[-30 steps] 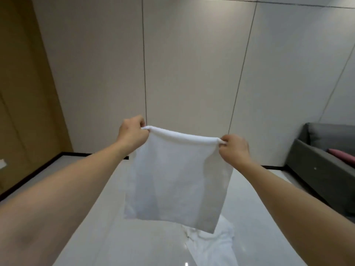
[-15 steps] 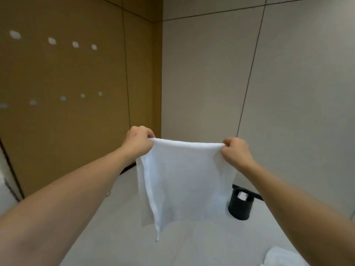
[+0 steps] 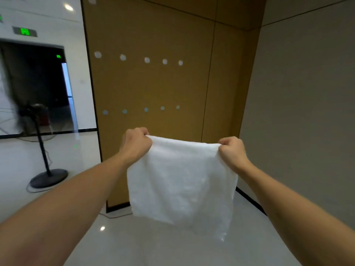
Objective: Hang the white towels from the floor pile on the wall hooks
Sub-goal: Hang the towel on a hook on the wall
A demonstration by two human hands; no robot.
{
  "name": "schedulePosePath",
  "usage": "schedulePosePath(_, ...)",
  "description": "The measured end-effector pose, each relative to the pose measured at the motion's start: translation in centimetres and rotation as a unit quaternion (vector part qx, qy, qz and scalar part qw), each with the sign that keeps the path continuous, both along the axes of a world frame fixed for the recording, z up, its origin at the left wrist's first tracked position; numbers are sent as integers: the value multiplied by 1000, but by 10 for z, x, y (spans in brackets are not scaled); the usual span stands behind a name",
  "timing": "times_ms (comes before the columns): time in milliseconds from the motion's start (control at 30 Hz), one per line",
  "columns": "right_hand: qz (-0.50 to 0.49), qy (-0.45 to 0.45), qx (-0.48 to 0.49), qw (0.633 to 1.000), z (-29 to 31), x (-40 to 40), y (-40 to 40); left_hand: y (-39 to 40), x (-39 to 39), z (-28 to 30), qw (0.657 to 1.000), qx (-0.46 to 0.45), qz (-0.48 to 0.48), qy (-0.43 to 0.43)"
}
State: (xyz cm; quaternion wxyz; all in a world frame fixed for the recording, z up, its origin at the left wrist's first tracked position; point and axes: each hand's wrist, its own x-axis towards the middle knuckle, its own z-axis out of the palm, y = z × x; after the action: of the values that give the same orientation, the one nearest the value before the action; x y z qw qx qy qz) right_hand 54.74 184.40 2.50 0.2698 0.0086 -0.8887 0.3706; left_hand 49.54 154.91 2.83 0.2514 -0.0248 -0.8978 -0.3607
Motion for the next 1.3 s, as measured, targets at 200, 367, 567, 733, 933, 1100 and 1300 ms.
schedulePosePath(200, 137, -17, 5, 990, 14, -116, -20, -31, -52, 23, 996, 13, 83, 37)
schedulePosePath(367, 208, -22, -25, 978, 24, -191, -67, -75, -99, 30, 997, 18, 70, 31)
schedulePosePath(567, 257, 26, -60, 964, 37, -286, -138, -146, -173, 43, 999, 22, 31, 10)
schedulePosePath(733, 244, 51, -34, 968, 58, -380, -215, -213, -258, 67, 997, 0, 53, 48)
schedulePosePath(933, 179, 71, 74, 978, 82, -485, -301, -273, -353, 95, 986, -91, 99, 94)
schedulePosePath(1100, 165, 94, 139, 972, 101, -559, -349, -315, -424, 109, 976, -117, 132, 127)
schedulePosePath(1300, 232, 183, 97, 950, 132, -650, -394, -358, -518, 131, 957, -146, 167, 186)
